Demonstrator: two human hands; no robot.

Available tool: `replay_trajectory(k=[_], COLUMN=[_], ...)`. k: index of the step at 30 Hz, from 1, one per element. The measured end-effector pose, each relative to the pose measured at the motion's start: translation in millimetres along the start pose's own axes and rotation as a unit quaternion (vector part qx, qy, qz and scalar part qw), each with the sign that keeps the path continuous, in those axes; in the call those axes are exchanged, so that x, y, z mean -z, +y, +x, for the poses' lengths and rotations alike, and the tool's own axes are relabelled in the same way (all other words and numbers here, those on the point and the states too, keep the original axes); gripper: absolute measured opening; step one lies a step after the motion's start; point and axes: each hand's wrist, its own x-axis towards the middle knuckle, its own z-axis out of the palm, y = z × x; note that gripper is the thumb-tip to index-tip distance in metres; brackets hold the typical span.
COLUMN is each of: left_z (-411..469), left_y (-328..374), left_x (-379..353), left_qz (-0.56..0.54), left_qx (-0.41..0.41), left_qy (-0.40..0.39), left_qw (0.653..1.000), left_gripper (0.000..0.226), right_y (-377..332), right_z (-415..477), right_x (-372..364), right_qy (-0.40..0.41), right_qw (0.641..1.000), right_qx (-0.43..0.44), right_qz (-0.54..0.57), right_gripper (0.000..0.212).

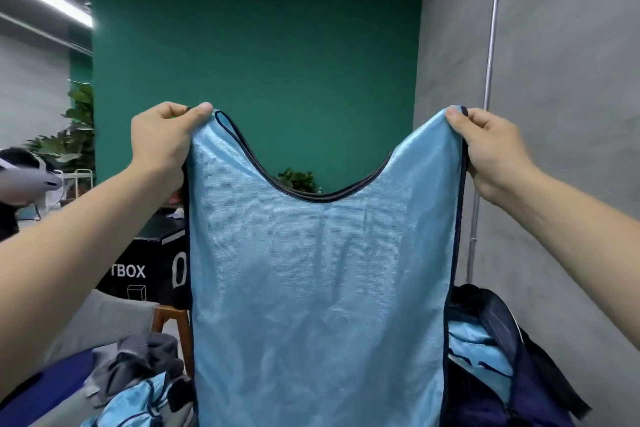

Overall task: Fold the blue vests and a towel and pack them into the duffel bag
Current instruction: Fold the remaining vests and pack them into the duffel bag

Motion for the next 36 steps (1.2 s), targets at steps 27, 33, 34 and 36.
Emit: replay_trajectory(k=[27,33,34,36], left_z=[22,27,28,31], left_y=[-361,-413,-419,-433], left_x=[-49,-66,-69,-75], left_qz=[0.124,0.138,0.138,0.137], left_qx=[0.253,0.279,0.285,0.289], left_qy=[-0.111,-0.122,-0.120,-0.121], left_qw=[0.953,0.942,0.941,0.940], left_gripper=[0.006,0.006,0.007,0.005], right_y=[351,409,418,434], right_z=[64,71,72,76], right_x=[-19,-23,-24,-25], right_qy=[-0.046,-0.048,-0.044,-0.031], right_qw=[0.955,0.946,0.946,0.943], right_qx=[-0.251,-0.276,-0.277,-0.284], right_qz=[-0.152,-0.161,-0.164,-0.168], right_gripper=[0.027,0.026,0.022,0.022])
